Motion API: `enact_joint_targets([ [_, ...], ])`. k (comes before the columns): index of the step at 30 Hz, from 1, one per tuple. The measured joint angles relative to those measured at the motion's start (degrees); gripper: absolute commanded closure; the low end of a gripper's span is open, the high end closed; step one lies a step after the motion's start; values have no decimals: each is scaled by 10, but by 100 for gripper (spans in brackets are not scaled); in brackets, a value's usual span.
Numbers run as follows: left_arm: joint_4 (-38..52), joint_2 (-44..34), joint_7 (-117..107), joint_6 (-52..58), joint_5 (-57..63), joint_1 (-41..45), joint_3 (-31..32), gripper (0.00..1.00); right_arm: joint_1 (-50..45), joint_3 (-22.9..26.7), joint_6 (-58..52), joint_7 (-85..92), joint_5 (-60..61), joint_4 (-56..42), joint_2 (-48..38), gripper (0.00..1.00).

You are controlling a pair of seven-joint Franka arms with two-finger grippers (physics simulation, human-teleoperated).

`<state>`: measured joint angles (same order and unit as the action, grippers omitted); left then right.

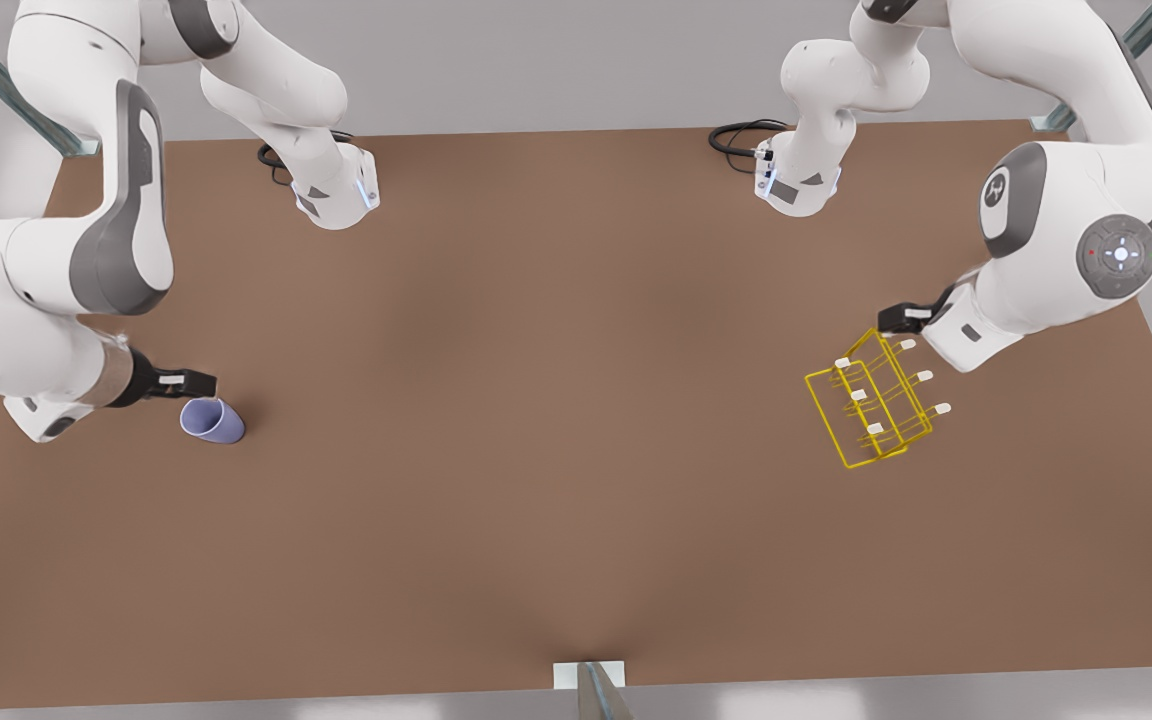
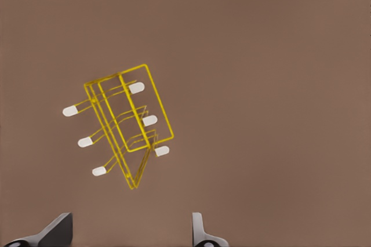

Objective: Place the cup on the cup holder

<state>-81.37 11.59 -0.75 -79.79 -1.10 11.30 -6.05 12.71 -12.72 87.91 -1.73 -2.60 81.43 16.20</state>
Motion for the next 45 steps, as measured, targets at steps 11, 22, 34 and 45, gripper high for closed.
enact_joint_targets([
  [11, -7, 11, -10, 2, 3, -4, -5, 0, 41, 1, 91, 7, 9, 71, 33, 0],
  [22, -8, 21, -16, 18, 6, -4, -5, 0, 113, -1, 217, 85, 11, 179, 74, 0],
  [34, -8, 25, -19, 27, 7, -4, -5, 0, 113, -4, 250, 156, 31, 240, 55, 0],
  [45, -8, 24, -21, 38, 8, -4, -5, 0, 124, 5, 270, 201, 35, 247, 69, 0],
])
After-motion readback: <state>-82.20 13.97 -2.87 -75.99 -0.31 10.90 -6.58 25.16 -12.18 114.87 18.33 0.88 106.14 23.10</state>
